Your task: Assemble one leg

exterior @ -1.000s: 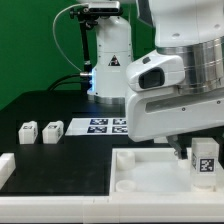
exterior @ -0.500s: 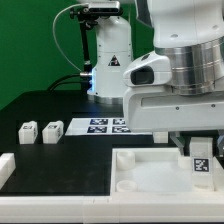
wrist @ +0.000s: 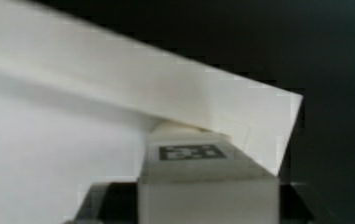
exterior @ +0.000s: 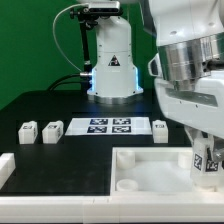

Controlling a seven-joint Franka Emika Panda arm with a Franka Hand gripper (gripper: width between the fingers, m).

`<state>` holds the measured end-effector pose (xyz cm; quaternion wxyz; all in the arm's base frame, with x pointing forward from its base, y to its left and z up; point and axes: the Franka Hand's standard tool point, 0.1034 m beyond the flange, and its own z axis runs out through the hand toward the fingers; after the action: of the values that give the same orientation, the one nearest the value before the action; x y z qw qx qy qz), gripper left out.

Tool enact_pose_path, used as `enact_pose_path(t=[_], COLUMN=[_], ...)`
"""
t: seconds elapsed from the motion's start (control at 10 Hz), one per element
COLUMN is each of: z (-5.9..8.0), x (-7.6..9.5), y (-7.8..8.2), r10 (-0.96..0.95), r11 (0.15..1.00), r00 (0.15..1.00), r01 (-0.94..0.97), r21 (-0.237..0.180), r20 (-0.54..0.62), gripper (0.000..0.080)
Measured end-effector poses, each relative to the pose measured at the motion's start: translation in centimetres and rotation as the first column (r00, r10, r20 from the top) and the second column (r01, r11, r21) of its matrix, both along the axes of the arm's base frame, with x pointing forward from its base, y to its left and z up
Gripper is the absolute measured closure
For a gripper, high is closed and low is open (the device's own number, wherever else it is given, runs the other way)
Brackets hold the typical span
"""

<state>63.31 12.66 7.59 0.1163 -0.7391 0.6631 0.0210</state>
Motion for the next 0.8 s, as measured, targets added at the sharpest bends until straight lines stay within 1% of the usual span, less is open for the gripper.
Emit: enact_pose_path(t=[0.1,0.3,0.4,0.5,0.6,0.7,0.8], z=[0.14,0.04,0.03,-0.09,-0.10,-0.09,-0.12], x=[0.09,0.04,0.03,-0.23,-0.41,-0.50,-0.41], y=[0.12,0.12,0.14,-0.08,-0.18,0.12,0.09], r10=[-0.072,-0.001,0.003,0.198,0.398,0.565,0.627], r11=[0.997,1.000,1.000,0.980,0.917,0.823,0.777], r00=[0.997,1.000,1.000,0.980,0.917,0.825,0.779], r01=[0.073,0.001,-0.002,-0.198,-0.397,-0.563,-0.622], r21=[0.012,0.004,0.003,-0.019,-0.043,-0.078,-0.092], r20=[-0.020,-0.006,-0.006,0.010,0.012,0.011,0.026], gripper=[0.0502,0.0502,0.0273,0.0189,0.0189,0.0156,0.0151])
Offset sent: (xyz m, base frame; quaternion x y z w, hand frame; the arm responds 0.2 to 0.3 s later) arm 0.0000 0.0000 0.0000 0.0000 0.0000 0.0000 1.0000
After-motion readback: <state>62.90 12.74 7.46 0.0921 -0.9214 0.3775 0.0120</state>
